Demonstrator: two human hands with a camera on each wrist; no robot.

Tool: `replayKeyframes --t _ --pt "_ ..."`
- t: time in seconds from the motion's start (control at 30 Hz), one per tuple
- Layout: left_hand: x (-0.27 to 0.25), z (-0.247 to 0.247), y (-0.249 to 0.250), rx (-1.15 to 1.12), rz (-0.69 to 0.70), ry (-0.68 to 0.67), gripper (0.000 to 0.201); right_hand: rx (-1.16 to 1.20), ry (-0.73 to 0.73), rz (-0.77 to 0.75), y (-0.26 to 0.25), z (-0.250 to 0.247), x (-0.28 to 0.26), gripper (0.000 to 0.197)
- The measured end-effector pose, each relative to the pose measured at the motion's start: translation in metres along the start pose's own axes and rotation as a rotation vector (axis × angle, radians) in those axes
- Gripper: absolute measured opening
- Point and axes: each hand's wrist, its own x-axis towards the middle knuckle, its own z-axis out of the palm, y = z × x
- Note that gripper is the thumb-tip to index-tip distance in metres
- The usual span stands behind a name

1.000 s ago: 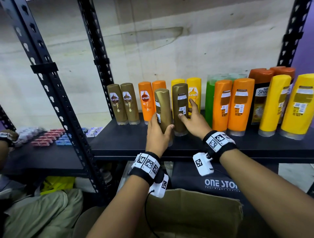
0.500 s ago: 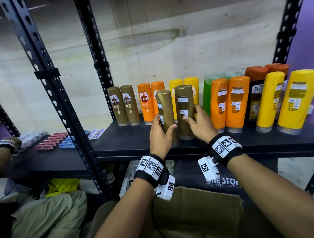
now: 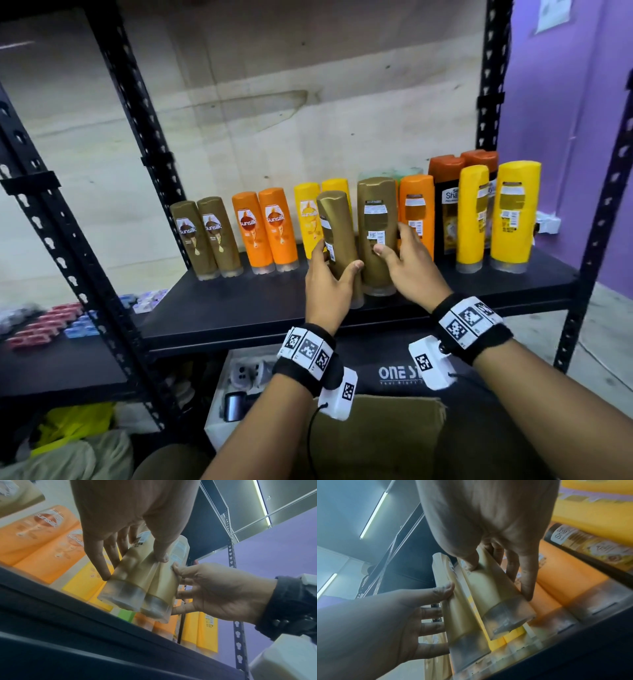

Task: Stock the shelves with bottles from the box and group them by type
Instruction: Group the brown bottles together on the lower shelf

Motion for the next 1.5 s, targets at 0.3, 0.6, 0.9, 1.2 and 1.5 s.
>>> replayKeyframes --t 0.3,0.6,0.9,1.2,1.5 --pt "-0.007 0.037 0.011 -0.012 0.017 -0.060 0.080 -0.026 0.065 0.026 0.019 -0.038 -0.013 0.047" --pt "-0.016 0.072 0.016 -0.026 0.036 -0.083 0.073 -0.083 0.096 0.053 0.038 -0.058 -0.022 0.044" --pt "-0.008 0.089 0.015 0.067 0.053 -0.054 0.075 -0.120 0.126 0.097 0.050 -0.056 -0.014 0.054" --pt "-0.007 0.097 0.015 0.084 0.018 -0.047 0.077 -0.108 0.151 0.118 0.054 -0.051 -0.010 0.056" --pt "-0.026 0.090 0.017 0.068 0.067 0.026 0.048 -0.203 -0.005 0.148 0.052 -0.068 -0.011 0.060"
